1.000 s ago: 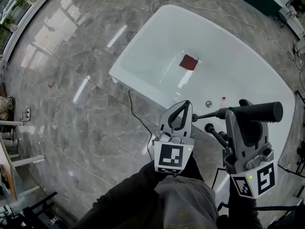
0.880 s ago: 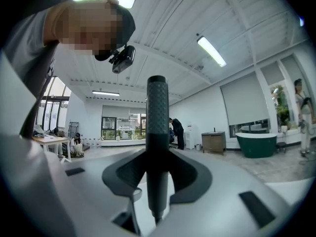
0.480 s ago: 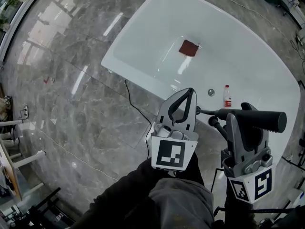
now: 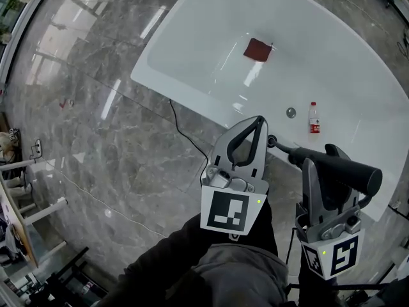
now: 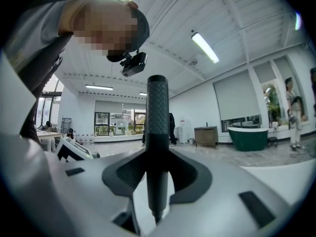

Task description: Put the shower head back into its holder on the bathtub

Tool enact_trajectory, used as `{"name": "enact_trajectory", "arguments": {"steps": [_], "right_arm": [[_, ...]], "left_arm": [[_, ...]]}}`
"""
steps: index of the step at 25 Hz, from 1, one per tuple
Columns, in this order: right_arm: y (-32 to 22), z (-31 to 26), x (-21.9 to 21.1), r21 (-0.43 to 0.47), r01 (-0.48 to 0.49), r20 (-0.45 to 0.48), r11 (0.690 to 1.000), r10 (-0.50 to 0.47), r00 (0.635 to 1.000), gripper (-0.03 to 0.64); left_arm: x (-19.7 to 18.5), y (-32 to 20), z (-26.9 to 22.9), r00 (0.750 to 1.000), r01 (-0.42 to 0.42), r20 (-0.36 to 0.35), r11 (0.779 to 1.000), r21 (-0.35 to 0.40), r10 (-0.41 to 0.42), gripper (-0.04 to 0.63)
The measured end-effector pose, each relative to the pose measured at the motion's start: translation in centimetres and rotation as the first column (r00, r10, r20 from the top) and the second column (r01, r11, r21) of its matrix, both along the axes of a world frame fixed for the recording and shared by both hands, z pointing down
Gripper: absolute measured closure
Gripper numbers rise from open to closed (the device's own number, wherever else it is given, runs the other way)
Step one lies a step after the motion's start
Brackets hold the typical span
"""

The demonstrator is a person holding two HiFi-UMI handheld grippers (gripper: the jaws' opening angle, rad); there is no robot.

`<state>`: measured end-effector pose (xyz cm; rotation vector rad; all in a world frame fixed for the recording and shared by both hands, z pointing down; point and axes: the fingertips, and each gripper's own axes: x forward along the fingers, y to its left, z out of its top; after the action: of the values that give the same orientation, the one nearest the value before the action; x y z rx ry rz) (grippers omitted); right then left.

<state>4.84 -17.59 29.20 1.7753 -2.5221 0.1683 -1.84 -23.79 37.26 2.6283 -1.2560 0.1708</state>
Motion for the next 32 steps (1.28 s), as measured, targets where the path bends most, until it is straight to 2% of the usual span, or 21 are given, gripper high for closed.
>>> {"name": "enact_trajectory", "arguments": {"steps": [8,17,21,32], "right_arm": [[0.6,4.2,-0.3,-0.023,-0.030,-0.002,0.999,0.030,1.000,0.477],[1.0,9.9,0.1,-0.047,-0.066,-0.025,0.997,0.065,0.998,0.477],[0.9,12.2,0.6,-0.063,-0.094,-0.032,0.994,0.092,0.995,0.477],[0.3,17.5,0.9,-0.115,-0.107,-0.062,0.987,0.101,0.993,0.477]], "left_arm": [[0.8,0.4,1.4,0.997,-0.064,0.040,0.998,0.022,0.063,0.592],[1.2,1.3,6.4,0.994,-0.090,0.060,0.994,-0.067,0.094,0.592],[1.2,1.4,7.9,0.994,-0.094,0.041,0.991,-0.096,0.098,0.592],[2.0,0.6,10.2,0.992,-0.109,0.042,0.987,-0.121,0.115,0.592]]}}
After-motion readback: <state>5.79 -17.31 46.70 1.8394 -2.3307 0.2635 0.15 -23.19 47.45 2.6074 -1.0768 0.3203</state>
